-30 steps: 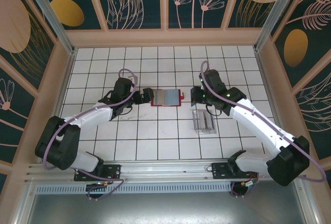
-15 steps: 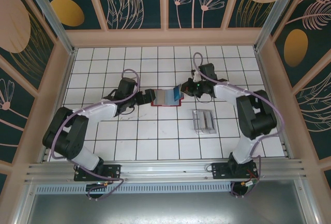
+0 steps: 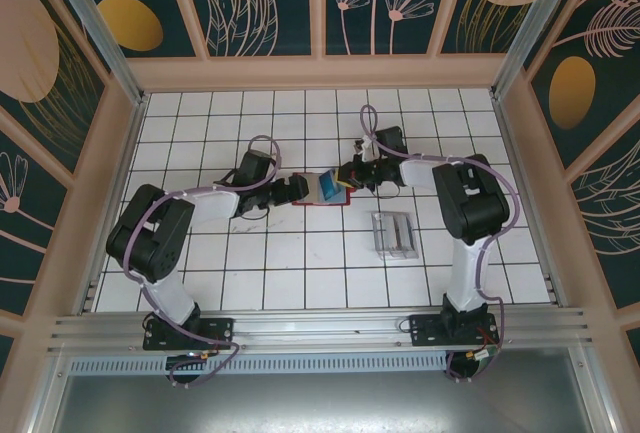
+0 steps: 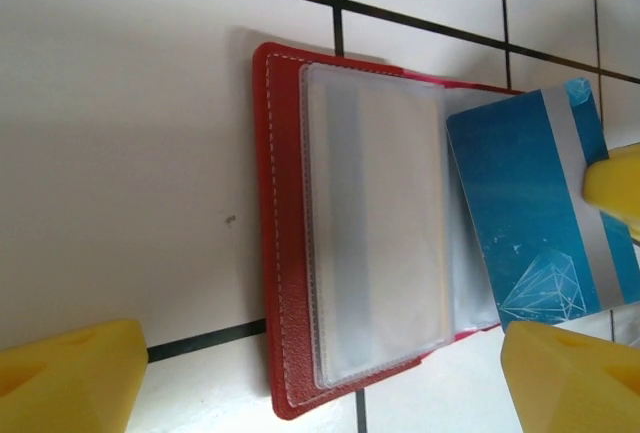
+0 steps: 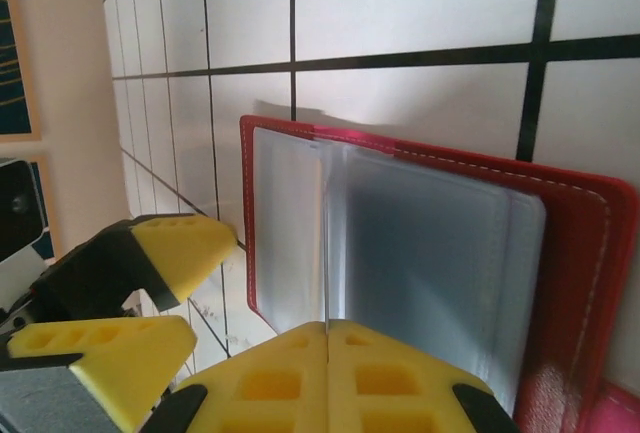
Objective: Put the credit cards into the card holder
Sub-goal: Insert the credit card into the card slot.
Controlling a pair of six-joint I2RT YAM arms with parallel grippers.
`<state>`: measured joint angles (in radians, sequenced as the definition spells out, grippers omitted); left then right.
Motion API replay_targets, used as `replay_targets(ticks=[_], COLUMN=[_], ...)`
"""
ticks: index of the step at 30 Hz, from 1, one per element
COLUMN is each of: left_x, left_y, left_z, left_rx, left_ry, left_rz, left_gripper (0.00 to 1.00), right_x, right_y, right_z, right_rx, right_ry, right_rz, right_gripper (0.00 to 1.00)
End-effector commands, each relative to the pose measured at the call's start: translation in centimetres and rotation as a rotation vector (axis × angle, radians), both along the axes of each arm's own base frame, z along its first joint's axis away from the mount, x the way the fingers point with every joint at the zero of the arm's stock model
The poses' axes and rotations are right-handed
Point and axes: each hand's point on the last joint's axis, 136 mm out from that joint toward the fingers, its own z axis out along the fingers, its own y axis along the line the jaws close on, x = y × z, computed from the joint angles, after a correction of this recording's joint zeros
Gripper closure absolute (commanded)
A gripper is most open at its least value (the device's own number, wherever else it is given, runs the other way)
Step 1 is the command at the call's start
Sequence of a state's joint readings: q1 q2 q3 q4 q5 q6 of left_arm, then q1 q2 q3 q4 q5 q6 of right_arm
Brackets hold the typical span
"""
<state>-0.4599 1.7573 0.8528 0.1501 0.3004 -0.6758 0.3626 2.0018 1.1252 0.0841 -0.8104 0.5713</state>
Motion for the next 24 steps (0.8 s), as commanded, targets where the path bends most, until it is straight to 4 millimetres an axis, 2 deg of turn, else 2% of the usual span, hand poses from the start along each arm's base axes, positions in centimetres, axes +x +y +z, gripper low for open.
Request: replay_targets(ticks=[1, 8, 14, 20, 24], left_x=[0.8, 0.6, 0.6, 0.3, 0.1], left_y=[-1.0, -0.9, -0.8, -0.8, -0.8], left_z=[0.5, -1.4, -2.3, -2.5, -2.5], left_rx=[-0.054, -0.075, -0.065, -0.069, -0.073], left_ry=[0.001, 0.087, 0.104, 0.111, 0.114], left_rz=[-0.009, 0.019, 0.023, 0.022, 0.023], left_gripper=[0.12, 0.24, 0.42, 0.47, 0.52], right_x=[0.4, 0.5, 0.2, -0.5, -0.2], right_y=[1.5, 1.4, 0.9, 2.1, 2.8], right_z=[0.9, -0.3, -2.0, -2.4, -2.3], right_rx=[0.066, 0.050, 0.025, 0.045, 0.042], right_ry=[-0.052, -0.038, 0.008, 0.020, 0.008], right_rz=[0.065, 0.061, 0.016, 0.001, -0.046], right_gripper=[1.00, 1.00, 1.00, 1.00, 1.00])
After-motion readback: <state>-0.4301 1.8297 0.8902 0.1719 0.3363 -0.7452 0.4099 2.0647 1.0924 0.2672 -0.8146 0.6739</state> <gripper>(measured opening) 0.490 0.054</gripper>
